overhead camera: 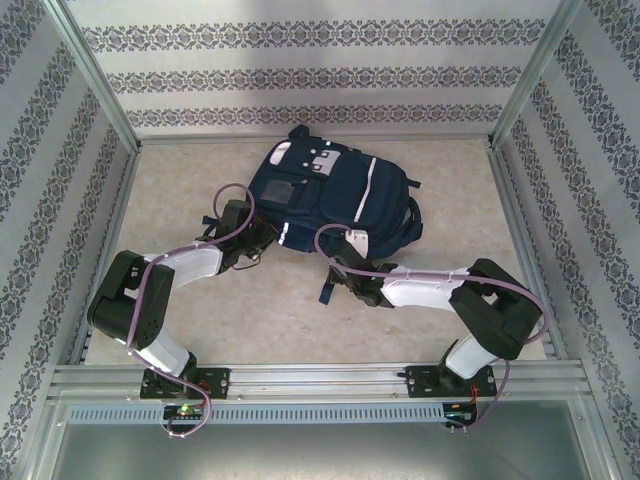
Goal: Pack the student bag
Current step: Zip the student bag at the center of the table.
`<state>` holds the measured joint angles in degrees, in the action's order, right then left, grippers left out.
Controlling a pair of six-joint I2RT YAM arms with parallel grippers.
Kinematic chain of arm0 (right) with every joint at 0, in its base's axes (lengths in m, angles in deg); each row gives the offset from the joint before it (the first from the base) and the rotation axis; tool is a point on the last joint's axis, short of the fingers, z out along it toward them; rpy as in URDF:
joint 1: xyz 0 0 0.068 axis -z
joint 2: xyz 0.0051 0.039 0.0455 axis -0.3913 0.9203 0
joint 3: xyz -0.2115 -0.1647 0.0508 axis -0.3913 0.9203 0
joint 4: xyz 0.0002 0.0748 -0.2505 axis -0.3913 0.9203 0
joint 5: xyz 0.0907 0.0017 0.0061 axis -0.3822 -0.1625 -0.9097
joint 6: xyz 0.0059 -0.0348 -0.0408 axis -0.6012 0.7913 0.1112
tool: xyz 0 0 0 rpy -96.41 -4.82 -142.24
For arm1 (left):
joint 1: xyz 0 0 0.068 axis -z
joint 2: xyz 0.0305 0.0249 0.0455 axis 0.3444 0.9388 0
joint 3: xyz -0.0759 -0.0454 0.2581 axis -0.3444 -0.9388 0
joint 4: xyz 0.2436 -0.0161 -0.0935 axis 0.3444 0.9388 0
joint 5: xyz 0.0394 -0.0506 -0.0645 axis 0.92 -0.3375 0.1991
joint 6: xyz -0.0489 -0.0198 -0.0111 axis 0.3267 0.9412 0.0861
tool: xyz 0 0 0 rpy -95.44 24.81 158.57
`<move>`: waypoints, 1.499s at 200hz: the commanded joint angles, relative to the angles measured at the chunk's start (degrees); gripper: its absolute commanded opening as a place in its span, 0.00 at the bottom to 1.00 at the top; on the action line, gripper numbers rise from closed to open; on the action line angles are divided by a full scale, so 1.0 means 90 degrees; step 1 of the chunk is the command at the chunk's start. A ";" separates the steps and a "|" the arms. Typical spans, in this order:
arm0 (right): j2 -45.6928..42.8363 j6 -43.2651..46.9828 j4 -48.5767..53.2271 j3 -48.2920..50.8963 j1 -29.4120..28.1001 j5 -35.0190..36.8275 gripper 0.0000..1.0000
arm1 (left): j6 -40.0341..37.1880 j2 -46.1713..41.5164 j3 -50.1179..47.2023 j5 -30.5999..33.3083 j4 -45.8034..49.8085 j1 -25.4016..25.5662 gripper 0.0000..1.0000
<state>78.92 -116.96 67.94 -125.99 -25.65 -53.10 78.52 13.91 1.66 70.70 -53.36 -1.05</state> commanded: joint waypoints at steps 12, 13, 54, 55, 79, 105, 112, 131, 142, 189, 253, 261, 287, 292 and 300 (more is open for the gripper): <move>-0.0353 0.0296 0.0206 0.0239 0.0125 0.0171 0.00 | -0.0160 -0.0183 0.0184 0.0577 0.0112 -0.0223 0.00; -0.0353 0.0297 0.0216 0.0239 0.0135 0.0173 0.00 | -0.0159 -0.0184 0.0188 0.0578 0.0114 -0.0225 0.00; -0.0602 0.0411 0.0255 0.0469 0.0253 0.0039 0.00 | -0.0120 -0.0161 0.0225 0.0610 0.0194 -0.0287 0.00; -0.0614 0.0419 0.0255 0.0476 0.0258 0.0039 0.00 | -0.0120 -0.0158 0.0224 0.0614 0.0199 -0.0291 0.00; -0.0982 0.0569 0.0364 0.0660 0.0351 0.0067 0.00 | -0.0070 -0.0150 0.0188 0.0618 0.0224 -0.0362 0.00; -0.1346 0.0563 0.0655 0.0832 0.0681 -0.0058 0.00 | -0.0041 -0.0162 0.0184 0.0603 0.0251 -0.0403 0.00; -0.1418 0.0539 0.0714 0.0886 0.0831 -0.0157 0.00 | -0.0033 -0.0163 0.0189 0.0617 0.0254 -0.0410 0.00; -0.1625 0.0436 0.0812 0.1040 0.1256 -0.0453 0.00 | -0.0022 -0.0151 0.0194 0.0635 0.0272 -0.0419 0.00; -0.1768 0.0426 0.0793 0.1137 0.1453 -0.0589 0.00 | -0.0021 -0.0155 0.0207 0.0646 0.0284 -0.0422 0.00; -0.2117 0.0864 0.1183 0.0973 0.1713 -0.0805 0.00 | -0.0032 -0.0128 0.0340 0.0659 0.0451 -0.0459 0.00; -0.1730 0.1693 0.1265 -0.0042 0.0343 -0.1424 0.00 | -0.0934 0.1495 0.3391 -0.0978 0.2236 -0.0903 0.37; -0.1506 0.1686 0.1324 -0.0411 0.0112 -0.1414 0.00 | -0.0879 0.1491 0.3538 -0.1089 0.2325 -0.1017 0.48; -0.0764 0.1556 0.1510 -0.1533 -0.0408 -0.1329 0.00 | -0.0616 0.0705 0.3111 -0.0599 0.2613 -0.1271 0.67; -0.0633 0.1510 0.1560 -0.1696 -0.0455 -0.1338 0.00 | -0.0542 0.0549 0.2971 -0.0619 0.2618 -0.1312 0.68; -0.0435 0.1431 0.1577 -0.1931 -0.0501 -0.1365 0.00 | -0.0394 0.0315 0.2723 -0.0723 0.2598 -0.1358 0.68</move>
<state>71.55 -103.73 81.82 -135.74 -27.84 -64.99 72.66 24.08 30.10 65.32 -33.88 -12.03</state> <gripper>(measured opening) 0.070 0.672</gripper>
